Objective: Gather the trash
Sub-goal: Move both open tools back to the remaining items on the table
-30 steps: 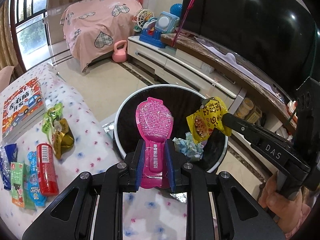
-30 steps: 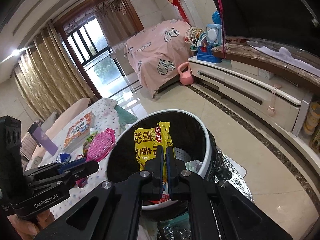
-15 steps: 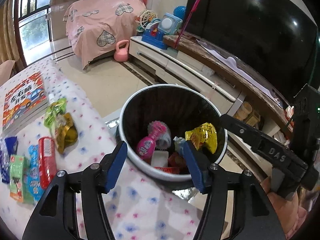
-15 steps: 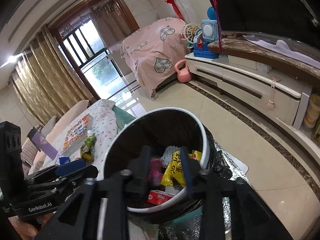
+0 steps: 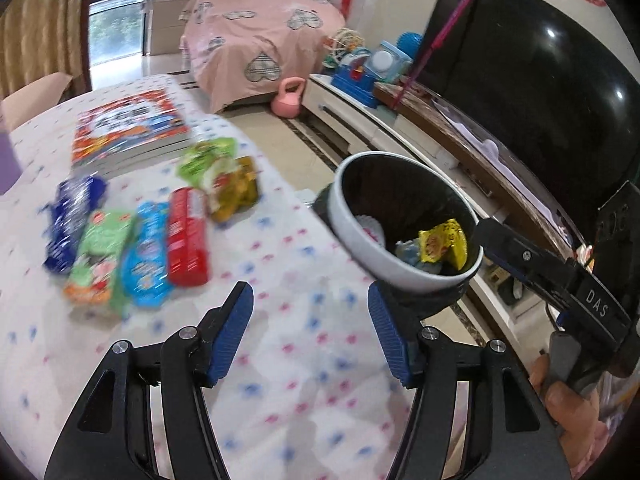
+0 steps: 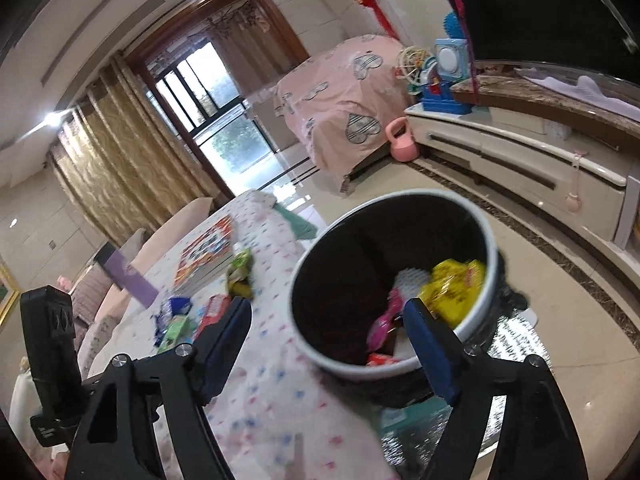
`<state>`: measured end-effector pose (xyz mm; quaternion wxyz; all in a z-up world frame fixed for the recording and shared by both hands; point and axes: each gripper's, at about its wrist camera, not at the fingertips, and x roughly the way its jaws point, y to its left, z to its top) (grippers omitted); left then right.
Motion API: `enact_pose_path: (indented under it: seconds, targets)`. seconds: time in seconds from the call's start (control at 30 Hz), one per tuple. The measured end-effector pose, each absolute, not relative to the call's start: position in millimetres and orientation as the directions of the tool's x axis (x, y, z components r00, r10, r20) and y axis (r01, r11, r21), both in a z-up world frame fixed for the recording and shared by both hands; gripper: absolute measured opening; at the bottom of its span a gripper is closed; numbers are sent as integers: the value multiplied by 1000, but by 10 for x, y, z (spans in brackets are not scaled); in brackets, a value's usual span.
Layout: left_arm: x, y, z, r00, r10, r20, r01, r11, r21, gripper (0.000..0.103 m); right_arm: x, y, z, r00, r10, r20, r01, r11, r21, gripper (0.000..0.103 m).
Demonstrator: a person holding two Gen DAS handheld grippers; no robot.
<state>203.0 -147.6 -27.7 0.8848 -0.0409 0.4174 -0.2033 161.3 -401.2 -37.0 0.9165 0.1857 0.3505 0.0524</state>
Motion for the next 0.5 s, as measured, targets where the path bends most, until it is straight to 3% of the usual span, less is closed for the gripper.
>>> enact_pose_path:
  seconds: [0.5]
  targets:
    - [1800, -428, -503, 602, -302, -739, 136, 951, -278, 61, 1578, -3121, -618, 663, 324, -675, -81, 927, 365, 81]
